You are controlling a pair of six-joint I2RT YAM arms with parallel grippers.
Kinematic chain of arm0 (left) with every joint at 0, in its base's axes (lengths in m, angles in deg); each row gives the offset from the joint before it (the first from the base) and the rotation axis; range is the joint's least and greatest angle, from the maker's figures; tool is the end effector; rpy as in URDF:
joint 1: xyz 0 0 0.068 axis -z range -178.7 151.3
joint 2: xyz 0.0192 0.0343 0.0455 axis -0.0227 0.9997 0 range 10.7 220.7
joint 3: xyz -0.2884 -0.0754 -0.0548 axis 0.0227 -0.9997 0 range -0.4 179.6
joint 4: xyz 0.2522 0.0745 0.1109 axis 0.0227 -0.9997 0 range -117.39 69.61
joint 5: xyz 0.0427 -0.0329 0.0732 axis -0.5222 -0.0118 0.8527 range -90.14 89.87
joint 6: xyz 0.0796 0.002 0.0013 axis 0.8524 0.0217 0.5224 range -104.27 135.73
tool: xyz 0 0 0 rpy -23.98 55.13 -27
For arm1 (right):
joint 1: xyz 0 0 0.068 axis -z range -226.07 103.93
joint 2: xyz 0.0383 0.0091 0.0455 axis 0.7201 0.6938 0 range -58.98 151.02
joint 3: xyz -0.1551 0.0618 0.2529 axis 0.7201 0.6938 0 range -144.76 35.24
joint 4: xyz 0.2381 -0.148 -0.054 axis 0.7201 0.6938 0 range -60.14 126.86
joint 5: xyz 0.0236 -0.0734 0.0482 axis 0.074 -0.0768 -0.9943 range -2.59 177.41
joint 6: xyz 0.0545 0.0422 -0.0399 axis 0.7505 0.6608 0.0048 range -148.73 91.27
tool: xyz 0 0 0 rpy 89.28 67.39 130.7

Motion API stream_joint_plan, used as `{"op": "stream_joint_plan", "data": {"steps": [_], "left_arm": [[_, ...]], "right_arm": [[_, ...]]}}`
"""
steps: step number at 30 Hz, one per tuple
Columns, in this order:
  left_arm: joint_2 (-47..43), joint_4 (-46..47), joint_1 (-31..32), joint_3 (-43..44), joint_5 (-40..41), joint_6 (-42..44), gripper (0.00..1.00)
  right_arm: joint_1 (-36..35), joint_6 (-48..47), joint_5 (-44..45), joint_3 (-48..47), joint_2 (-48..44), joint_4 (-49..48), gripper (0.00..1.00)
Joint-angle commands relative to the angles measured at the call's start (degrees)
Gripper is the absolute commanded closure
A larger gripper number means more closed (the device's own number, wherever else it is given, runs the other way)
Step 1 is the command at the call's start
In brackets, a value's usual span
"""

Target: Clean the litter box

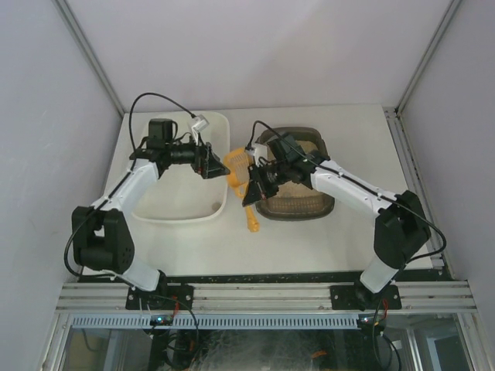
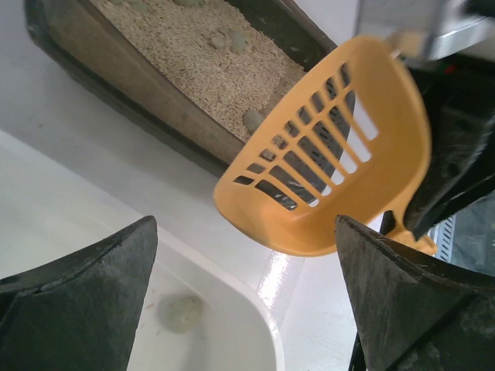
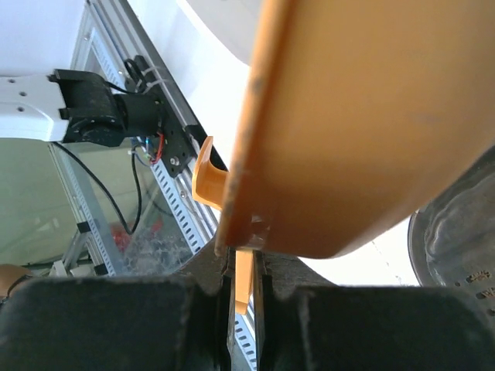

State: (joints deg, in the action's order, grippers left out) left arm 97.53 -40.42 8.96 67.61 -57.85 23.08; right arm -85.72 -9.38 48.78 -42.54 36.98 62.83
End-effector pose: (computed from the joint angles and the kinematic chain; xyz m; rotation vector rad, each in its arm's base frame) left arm 0.3542 -0.1062 0.3083 0.7920 1.9333 -1.1158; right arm 0.2857 0.2923 0.2803 -0.7752 2.5038 1.2454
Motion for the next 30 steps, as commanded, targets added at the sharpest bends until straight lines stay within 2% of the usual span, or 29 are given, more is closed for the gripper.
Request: {"op": "stream_joint_plan", "data": {"steps": [1, 6, 11, 13, 18, 20, 23, 26, 28, 30], "left_arm": [[3.2, 3.7, 2.1, 4.5, -3.1, -2.3, 0.0], [6.2, 3.3, 3.7, 5.6, -5.4, -1.2, 0.01], [9.7, 3.2, 4.4, 8.8, -12.3, -4.8, 0.11], [10.9, 3.2, 4.6, 10.3, -15.4, -6.0, 0.24], [14.6, 3.2, 5.2, 14.0, -23.6, -10.3, 0.74], [15.9, 3.1, 5.4, 15.0, -26.7, -11.7, 0.98], [16.6, 1.2, 5.6, 15.3, -27.1, -11.9, 1.0], [16.3, 0.7, 5.5, 15.0, -22.4, -13.2, 1.0], [15.4, 1.3, 5.5, 14.3, -18.3, -14.7, 1.0], [13.7, 8.9, 5.5, 10.9, -15.1, -21.1, 1.0]], "right_arm": [[0.8, 1.0, -3.6, 0.5, -5.1, -5.2, 1.0], [0.7, 1.5, -8.0, 1.5, -5.2, -6.8, 1.0], [0.9, 1.8, -11.8, 1.8, -4.2, -7.5, 1.0], [1.2, 1.7, -12.3, 2.0, -3.7, -7.5, 1.0], [2.3, 2.6, -12.9, 3.0, -3.4, -8.6, 1.0], [2.8, 2.9, -12.4, 3.1, -3.6, -8.6, 1.0], [3.6, 3.7, -10.9, 3.9, -4.3, -8.7, 1.0], [3.7, 5.5, -6.8, 6.5, -7.7, -10.8, 0.82], [3.6, 7.7, -3.5, 10.6, -11.8, -14.6, 0.6], [3.7, 10.6, 0.1, 14.6, -15.9, -18.6, 0.51]]}}
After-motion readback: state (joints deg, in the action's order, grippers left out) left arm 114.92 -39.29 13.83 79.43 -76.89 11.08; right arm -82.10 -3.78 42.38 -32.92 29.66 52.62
